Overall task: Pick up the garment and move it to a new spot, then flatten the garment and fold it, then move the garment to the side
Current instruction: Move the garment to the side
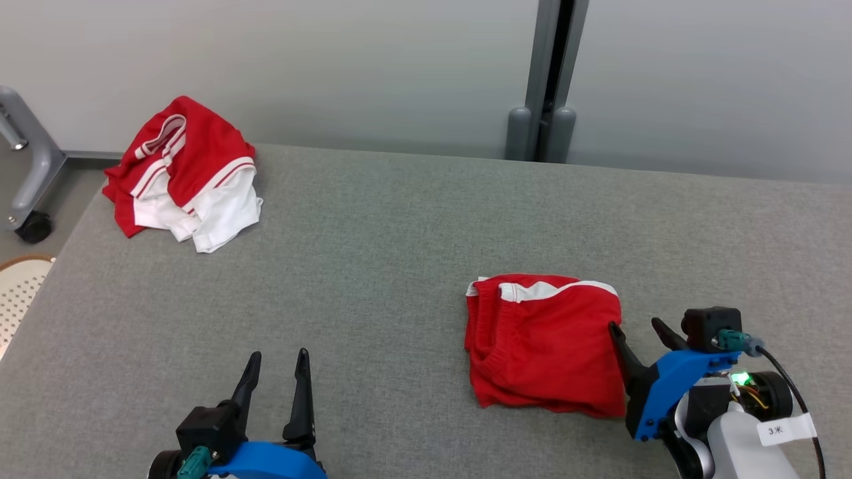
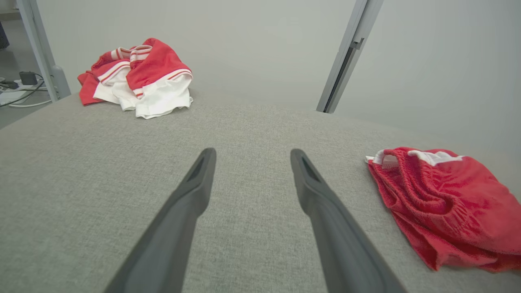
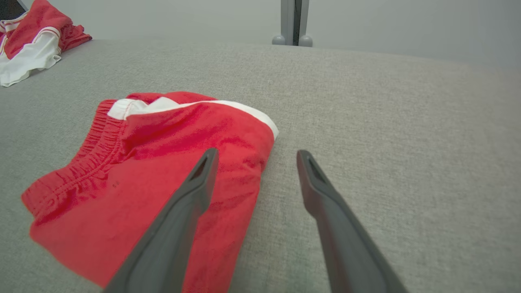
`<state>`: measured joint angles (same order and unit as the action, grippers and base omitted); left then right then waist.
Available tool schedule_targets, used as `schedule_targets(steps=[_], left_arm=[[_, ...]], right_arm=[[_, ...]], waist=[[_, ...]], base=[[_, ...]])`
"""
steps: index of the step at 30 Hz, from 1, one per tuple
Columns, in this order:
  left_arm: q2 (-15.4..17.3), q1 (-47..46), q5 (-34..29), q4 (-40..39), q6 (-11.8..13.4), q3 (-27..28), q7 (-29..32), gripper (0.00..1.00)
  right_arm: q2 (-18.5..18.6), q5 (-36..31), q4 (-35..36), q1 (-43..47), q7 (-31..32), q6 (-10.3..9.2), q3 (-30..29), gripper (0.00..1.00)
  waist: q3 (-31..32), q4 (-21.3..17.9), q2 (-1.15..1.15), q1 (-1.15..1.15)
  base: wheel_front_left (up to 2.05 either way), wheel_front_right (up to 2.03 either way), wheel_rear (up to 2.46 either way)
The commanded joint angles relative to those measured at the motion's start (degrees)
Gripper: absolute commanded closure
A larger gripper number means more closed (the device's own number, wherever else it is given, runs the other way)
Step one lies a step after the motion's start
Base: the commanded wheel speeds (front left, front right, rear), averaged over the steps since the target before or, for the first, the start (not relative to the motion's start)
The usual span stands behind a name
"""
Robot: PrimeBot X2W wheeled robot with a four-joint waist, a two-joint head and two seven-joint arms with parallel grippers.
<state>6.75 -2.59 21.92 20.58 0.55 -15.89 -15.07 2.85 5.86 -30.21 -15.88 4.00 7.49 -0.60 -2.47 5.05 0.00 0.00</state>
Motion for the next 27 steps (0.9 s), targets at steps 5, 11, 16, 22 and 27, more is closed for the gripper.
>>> schedule_targets(steps=[5,11,16,22,27], left_arm=[[-0.53,-1.39,-0.56,-0.11,0.13,0.91,-0.14,0.0],[-0.92,-1.75,-1.29,-0.24,-0.15,1.89,-0.14,0.0],[-1.13,-2.47,-2.44,-0.95,-0.56,2.12,-0.14,0.0],[-0.96,-3.62,-4.0,-3.03,-1.14,2.0,-0.14,0.0],[-0.26,-5.11,-5.28,-4.9,-1.67,1.37,-0.14,0.0]], right_arm=[[0.08,0.06,-4.12,-3.19,6.48,0.01,-1.73,0.0],[0.02,3.5,-6.54,-4.88,11.38,0.01,-0.15,0.59],[0.48,4.57,-4.88,-7.24,9.47,0.0,1.4,1.0],[3.3,5.45,-1.99,-9.59,7.54,0.0,2.18,1.0],[6.14,6.21,0.95,-10.51,6.97,0.0,1.18,1.0]], waist=[[-3.25,3.17,0.0,0.0],[-5.59,3.56,0.0,0.0],[-7.3,1.39,0.0,0.0],[-9.37,-4.48,0.0,0.0],[-11.88,-11.01,0.0,0.0]], base=[[0.0,0.0,0.0],[0.0,0.0,0.0],[0.0,0.0,0.0],[0.0,0.0,0.0],[0.0,0.0,0.0]])
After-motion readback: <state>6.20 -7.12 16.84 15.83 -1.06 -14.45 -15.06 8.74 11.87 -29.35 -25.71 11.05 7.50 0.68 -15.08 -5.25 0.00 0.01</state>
